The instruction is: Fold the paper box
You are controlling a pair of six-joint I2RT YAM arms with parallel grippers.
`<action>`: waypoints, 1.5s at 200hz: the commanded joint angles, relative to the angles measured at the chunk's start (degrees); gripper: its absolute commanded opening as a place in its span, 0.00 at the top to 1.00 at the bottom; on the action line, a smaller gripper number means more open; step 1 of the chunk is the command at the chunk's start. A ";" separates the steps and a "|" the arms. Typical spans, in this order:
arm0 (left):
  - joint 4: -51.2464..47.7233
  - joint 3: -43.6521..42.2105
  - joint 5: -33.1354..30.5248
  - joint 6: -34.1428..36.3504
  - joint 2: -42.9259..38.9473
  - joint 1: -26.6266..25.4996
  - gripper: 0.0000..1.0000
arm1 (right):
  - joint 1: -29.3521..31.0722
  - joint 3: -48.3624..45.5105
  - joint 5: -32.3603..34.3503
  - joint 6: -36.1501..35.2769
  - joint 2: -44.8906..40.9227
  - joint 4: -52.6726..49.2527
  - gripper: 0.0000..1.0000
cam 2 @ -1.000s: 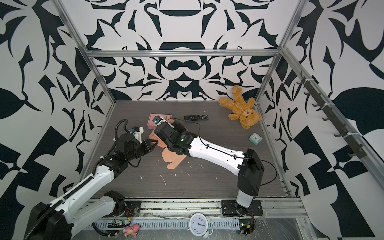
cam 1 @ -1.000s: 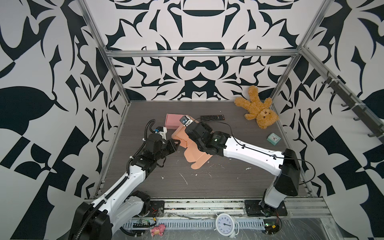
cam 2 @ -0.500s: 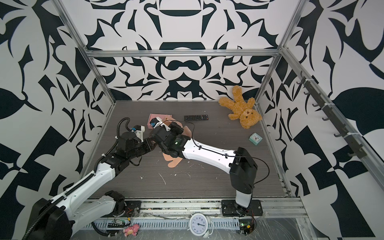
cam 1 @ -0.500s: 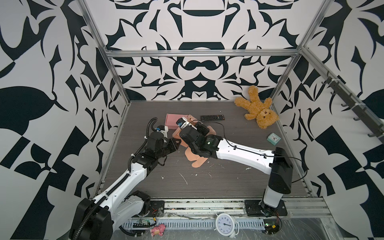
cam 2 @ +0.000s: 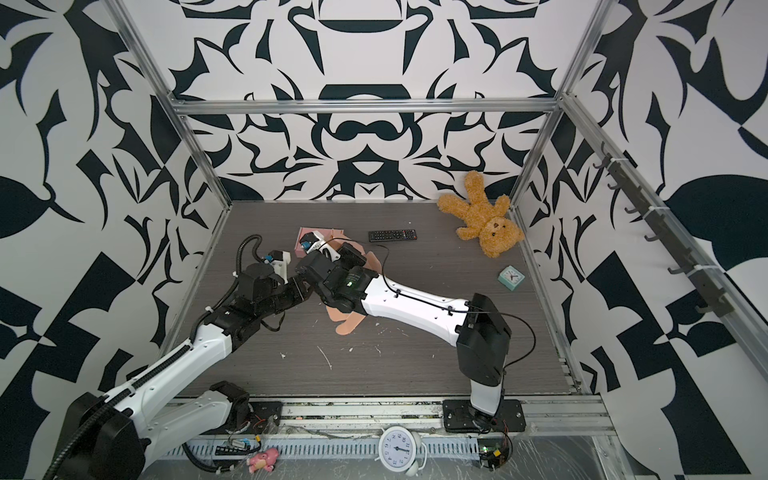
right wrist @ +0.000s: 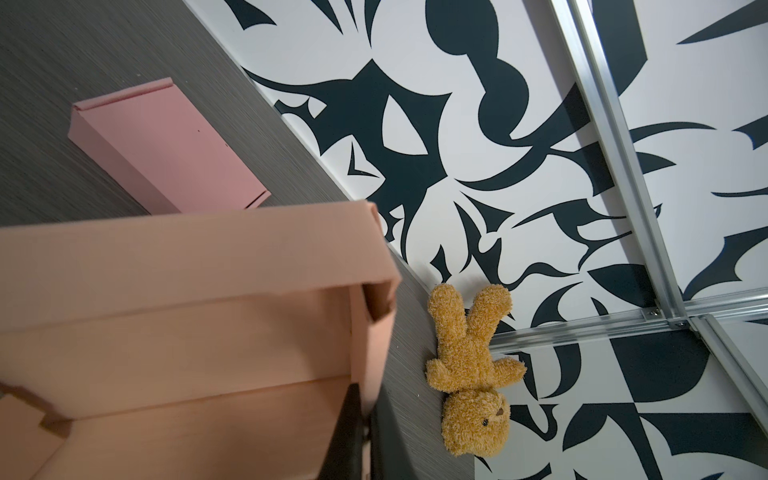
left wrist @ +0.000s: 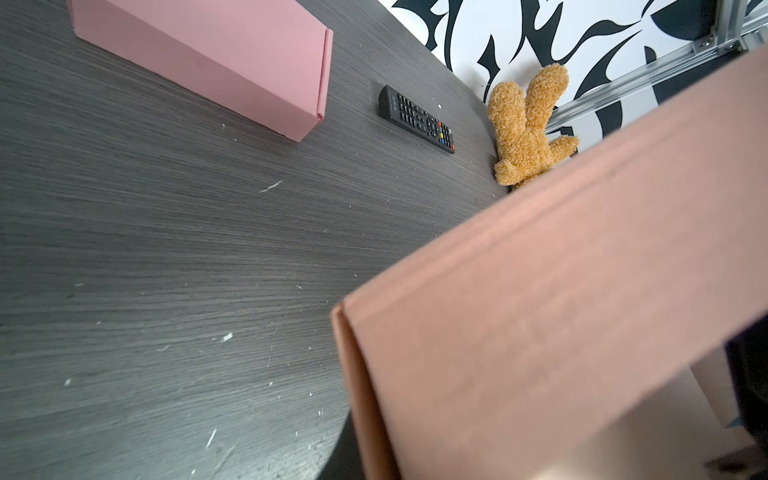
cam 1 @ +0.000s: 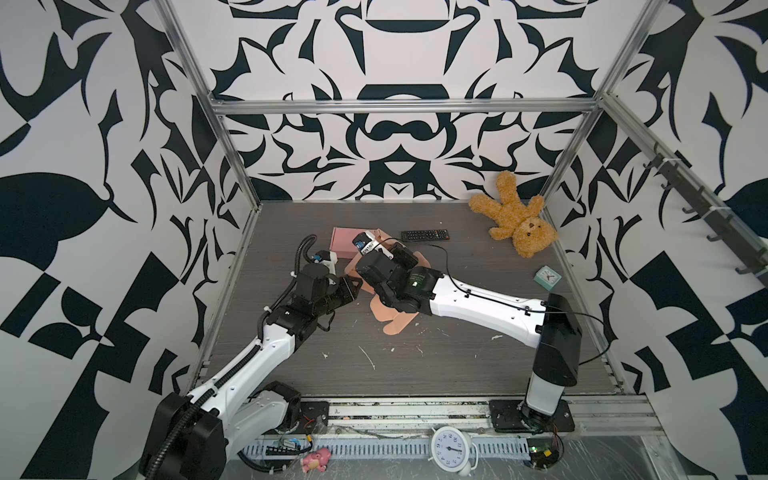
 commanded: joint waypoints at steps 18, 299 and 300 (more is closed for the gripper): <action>4.85 1.95 2.37 0.99 -0.80 -1.29 0.84 | 1.81 -0.32 3.31 -1.65 -0.10 3.21 0.92; 4.27 2.32 2.21 1.69 -1.13 -1.69 0.84 | 2.50 1.40 3.75 -5.71 2.63 1.33 1.00; 4.27 2.40 2.22 1.69 -1.13 -1.67 0.85 | 2.48 1.55 3.90 -5.91 2.86 1.33 1.00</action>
